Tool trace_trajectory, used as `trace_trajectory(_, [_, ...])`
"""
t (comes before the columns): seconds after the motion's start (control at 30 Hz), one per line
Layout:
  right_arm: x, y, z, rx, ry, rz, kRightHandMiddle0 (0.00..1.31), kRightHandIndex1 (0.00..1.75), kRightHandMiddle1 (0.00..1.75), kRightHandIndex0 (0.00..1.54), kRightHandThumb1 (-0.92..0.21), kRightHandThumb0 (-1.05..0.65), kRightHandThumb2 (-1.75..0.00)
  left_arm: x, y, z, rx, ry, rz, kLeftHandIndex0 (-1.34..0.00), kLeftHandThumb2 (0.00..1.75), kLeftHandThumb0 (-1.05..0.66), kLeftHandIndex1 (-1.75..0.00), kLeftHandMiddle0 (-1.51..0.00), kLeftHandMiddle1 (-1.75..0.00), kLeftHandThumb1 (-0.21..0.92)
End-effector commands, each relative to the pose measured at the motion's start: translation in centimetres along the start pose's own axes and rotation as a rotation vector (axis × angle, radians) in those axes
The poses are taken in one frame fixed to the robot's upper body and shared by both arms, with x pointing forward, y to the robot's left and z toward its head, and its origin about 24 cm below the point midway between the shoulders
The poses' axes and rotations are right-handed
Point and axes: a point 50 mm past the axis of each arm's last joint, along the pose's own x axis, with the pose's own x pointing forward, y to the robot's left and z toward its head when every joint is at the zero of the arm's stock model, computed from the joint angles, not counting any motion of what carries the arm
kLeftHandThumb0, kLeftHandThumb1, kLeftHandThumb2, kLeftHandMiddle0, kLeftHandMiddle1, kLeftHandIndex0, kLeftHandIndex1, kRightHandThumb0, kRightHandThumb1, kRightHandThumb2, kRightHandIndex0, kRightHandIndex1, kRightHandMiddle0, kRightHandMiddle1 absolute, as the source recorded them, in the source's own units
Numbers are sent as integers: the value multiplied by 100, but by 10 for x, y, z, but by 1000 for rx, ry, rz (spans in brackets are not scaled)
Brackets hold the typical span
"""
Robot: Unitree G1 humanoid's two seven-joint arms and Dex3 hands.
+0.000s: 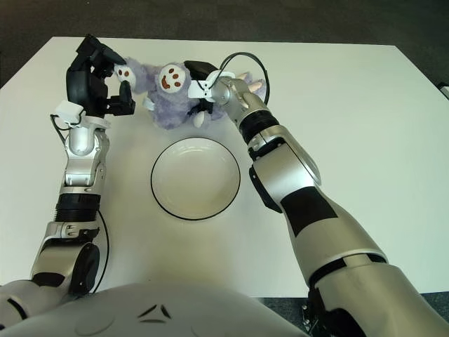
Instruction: Put the doll into the plate.
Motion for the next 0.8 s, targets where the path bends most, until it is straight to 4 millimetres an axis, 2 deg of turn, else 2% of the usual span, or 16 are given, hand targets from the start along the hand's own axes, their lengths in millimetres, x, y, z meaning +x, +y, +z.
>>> trace_trajectory(0.0, [-5,-12,-4,-14,-10,-72,70,160,175,92,7,0,-170,6,3,0,-28,21,37,-42,96,0,-175,-43,-149,55])
trace_trajectory(0.17, [-7,-18,-6,-27,-3,-99,70,161,175,92,7,0,-170,10,3,-2,-49,31,49,-37,83,-1,-175,-44,-141,63])
trace_trajectory(0.33, [-13,-27,-7,-28,0,-120,69,161,175,92,7,0,-170,14,3,-5,-58,41,55,-28,56,-1,-175,-41,-134,81])
trace_trajectory(0.43, [-16,-31,-7,-34,5,-136,69,160,175,92,6,0,-170,16,3,-7,-61,52,59,-24,46,-1,-175,-40,-133,88])
trace_trajectory(0.53, [-19,-34,-8,-45,14,-151,69,160,175,92,6,0,-169,19,1,-8,-65,59,61,-21,50,-24,-175,-30,-141,91])
trace_trajectory(0.73, [-26,-40,-11,-76,31,-175,68,159,175,92,5,0,-168,23,-2,-11,-92,70,59,-19,52,-34,-175,-24,-145,92])
trace_trajectory(0.77, [-27,-41,-11,-82,34,-178,68,159,175,92,5,0,-168,23,-2,-11,-96,72,58,-12,61,-51,-167,-23,-146,92])
